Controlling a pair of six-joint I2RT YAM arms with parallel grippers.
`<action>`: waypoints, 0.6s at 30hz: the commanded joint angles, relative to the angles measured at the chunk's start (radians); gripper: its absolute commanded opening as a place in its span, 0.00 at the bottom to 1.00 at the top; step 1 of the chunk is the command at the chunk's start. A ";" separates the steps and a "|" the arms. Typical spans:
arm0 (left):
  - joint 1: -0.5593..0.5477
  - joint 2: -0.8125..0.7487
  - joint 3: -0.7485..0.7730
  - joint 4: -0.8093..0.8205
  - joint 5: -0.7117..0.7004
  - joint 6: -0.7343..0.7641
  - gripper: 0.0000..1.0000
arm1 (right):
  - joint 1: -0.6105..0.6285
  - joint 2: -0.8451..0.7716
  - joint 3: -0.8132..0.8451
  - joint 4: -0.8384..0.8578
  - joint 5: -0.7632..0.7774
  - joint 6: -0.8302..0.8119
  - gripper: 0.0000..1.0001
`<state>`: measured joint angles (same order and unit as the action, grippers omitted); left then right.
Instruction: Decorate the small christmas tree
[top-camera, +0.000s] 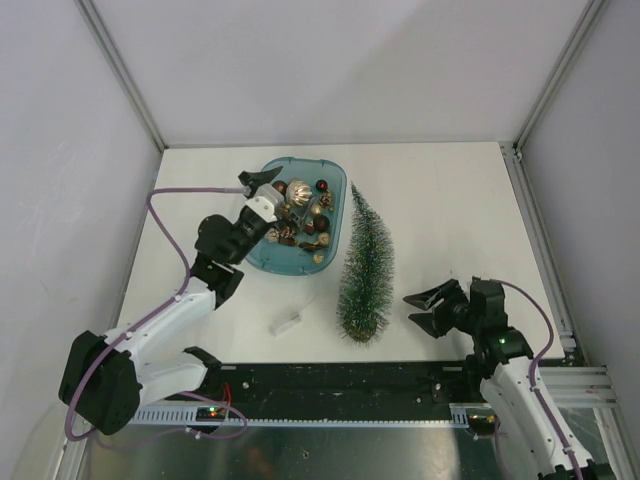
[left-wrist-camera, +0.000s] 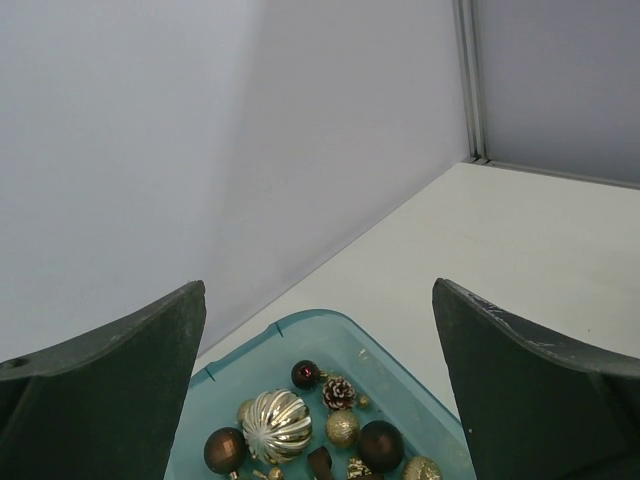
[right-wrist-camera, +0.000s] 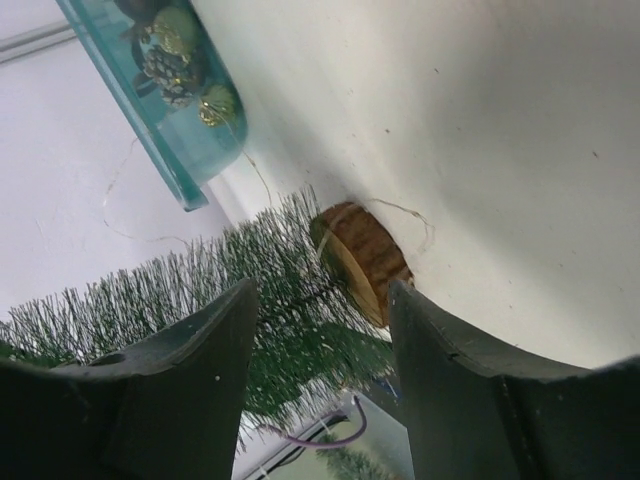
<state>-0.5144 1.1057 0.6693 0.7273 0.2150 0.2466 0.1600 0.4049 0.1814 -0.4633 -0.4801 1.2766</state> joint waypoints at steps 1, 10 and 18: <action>0.009 -0.034 0.000 0.013 0.014 0.022 1.00 | 0.036 0.057 -0.010 0.216 0.091 0.063 0.57; 0.008 -0.041 -0.007 0.012 0.016 0.022 1.00 | 0.068 0.157 -0.049 0.368 0.174 0.098 0.38; 0.008 -0.047 -0.010 0.012 0.019 0.022 1.00 | 0.112 0.255 -0.046 0.485 0.230 0.108 0.32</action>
<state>-0.5144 1.0912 0.6674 0.7216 0.2214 0.2466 0.2485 0.6285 0.1307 -0.0978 -0.3168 1.3693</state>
